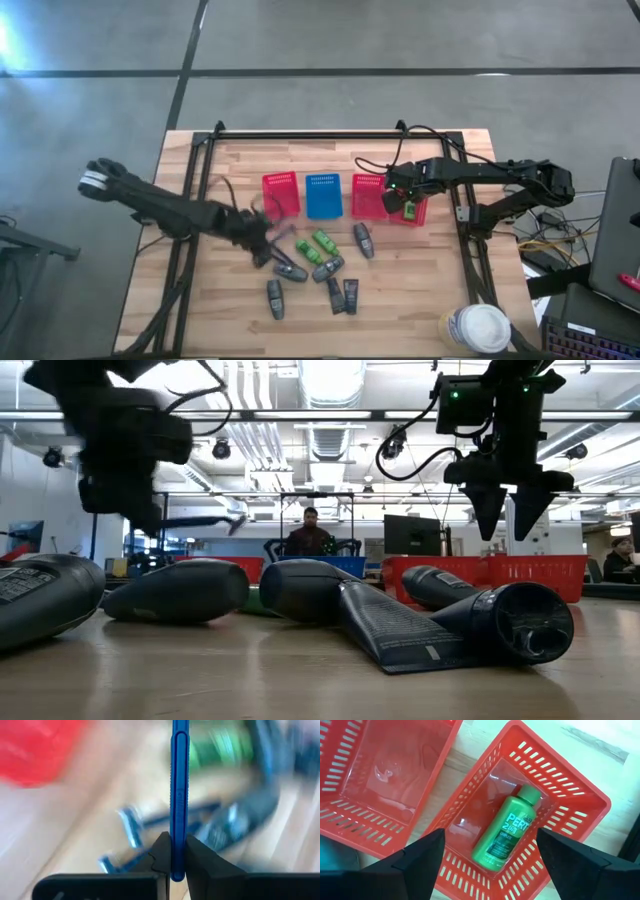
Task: Pick & Place Travel size toiletries
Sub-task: Put the blue razor into the left red bin, then put the gray deodorant into the middle red bin, then put the blue razor into the left red bin
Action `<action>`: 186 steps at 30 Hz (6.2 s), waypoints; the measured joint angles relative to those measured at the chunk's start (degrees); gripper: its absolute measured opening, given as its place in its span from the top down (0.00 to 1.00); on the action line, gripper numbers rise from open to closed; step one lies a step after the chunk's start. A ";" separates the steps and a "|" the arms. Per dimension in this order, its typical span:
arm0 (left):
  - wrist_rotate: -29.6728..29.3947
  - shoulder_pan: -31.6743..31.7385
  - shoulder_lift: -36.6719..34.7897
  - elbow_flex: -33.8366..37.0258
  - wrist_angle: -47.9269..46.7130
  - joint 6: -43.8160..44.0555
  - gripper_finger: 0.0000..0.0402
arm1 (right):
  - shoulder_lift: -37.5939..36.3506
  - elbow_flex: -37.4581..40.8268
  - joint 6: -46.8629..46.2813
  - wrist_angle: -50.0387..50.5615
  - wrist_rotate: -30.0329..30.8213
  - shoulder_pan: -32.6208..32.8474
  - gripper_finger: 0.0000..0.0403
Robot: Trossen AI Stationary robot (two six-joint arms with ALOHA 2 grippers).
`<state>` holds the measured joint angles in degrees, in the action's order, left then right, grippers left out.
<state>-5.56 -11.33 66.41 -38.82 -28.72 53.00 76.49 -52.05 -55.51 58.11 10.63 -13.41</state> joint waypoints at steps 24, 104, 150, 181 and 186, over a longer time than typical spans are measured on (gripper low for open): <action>-2.00 22.09 7.20 2.28 10.61 18.87 0.69 | 0.00 0.00 3.42 -0.05 -8.05 0.16 0.12; 9.59 21.08 -27.41 2.78 -11.32 -28.30 0.52 | 20.21 -14.14 -5.85 -12.37 -9.11 -5.07 0.32; 8.12 -0.77 16.94 -0.60 -1.90 -52.75 0.53 | 12.85 -14.27 6.69 -7.96 -6.99 -0.24 0.23; 6.88 17.89 4.12 -10.17 -7.01 -15.60 0.95 | 8.77 -14.25 6.30 -7.43 -2.83 -0.70 0.33; 6.25 25.98 1.56 -7.89 6.17 -5.25 0.95 | 8.68 -14.25 6.27 -7.41 -2.59 -0.61 0.30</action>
<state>0.70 14.66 67.96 -46.70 -22.55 47.75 85.17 -66.30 -49.24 50.70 8.05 -14.02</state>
